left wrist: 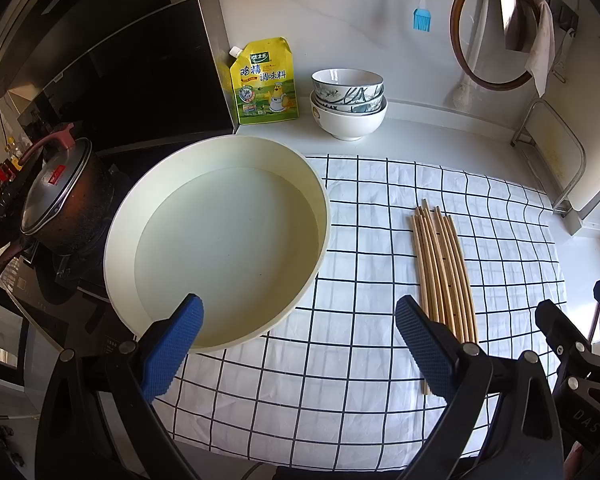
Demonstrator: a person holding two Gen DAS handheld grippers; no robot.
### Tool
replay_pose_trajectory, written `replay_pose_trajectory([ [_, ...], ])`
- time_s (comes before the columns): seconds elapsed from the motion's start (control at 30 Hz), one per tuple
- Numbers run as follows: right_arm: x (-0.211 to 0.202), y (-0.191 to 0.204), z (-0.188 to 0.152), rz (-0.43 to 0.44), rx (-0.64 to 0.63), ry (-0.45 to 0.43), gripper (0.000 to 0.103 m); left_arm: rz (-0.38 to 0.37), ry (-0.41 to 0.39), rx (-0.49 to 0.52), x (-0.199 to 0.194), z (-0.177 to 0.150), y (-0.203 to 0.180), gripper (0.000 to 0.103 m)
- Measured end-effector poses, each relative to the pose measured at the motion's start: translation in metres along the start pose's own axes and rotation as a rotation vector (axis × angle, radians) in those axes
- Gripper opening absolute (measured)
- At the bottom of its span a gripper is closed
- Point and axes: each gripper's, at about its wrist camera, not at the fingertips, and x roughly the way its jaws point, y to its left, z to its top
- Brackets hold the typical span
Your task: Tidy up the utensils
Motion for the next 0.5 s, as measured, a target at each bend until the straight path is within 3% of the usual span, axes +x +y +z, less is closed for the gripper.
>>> replay_pose_trajectory([
  [0.5, 0.0008, -0.0001, -0.0003, 0.0, 0.0, 0.0, 0.094, 0.001, -0.001, -0.001, -0.0005, 0.0001, 0.0002, 0.095],
])
